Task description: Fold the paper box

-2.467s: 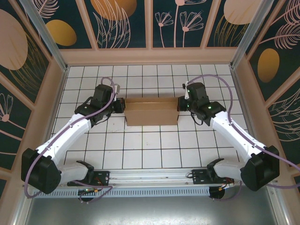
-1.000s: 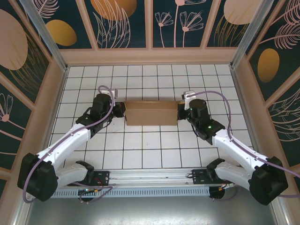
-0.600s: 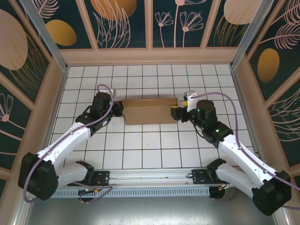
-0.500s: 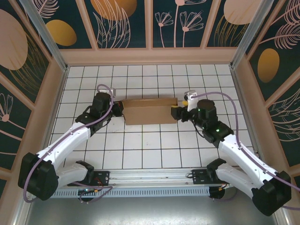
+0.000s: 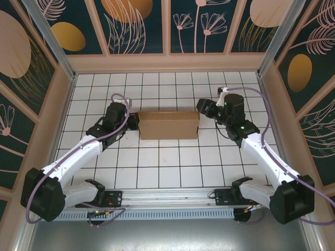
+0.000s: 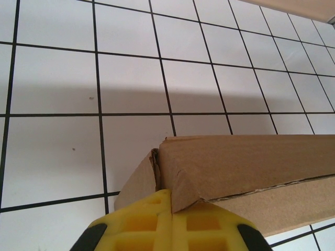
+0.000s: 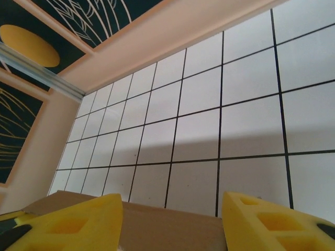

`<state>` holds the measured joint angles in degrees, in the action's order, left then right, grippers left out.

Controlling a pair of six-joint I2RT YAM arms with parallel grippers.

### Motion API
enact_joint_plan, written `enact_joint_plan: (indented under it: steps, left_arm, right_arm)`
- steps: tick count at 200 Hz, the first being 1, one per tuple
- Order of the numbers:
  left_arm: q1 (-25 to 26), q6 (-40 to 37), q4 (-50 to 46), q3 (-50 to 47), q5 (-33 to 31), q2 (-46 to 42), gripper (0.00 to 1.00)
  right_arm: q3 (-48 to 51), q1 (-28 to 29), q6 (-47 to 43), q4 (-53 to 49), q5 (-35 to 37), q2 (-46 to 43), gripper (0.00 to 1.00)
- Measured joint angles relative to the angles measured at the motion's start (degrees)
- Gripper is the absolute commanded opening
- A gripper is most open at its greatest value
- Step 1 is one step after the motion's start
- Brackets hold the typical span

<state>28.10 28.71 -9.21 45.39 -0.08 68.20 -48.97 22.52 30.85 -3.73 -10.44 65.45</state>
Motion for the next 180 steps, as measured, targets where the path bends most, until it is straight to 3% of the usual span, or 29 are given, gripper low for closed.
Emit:
enact_joint_plan:
  steps: [41,101,180]
  left_arm:
    - [0.07,0.00,0.00,0.00,-0.26,0.00,0.00]
    - [0.11,0.02,0.00,-0.07,-0.46,-0.07,0.00]
    - [0.37,0.02,0.20,-0.63,-0.33,-0.74,0.00]
  right_arm:
    - [-0.48,3.74,-0.07,-1.97,3.63,1.60,0.47]
    - [0.17,4.07,-0.70,-3.28,4.76,0.15,0.43]
    - [6.49,4.33,-1.62,1.88,5.90,-0.83,0.26]
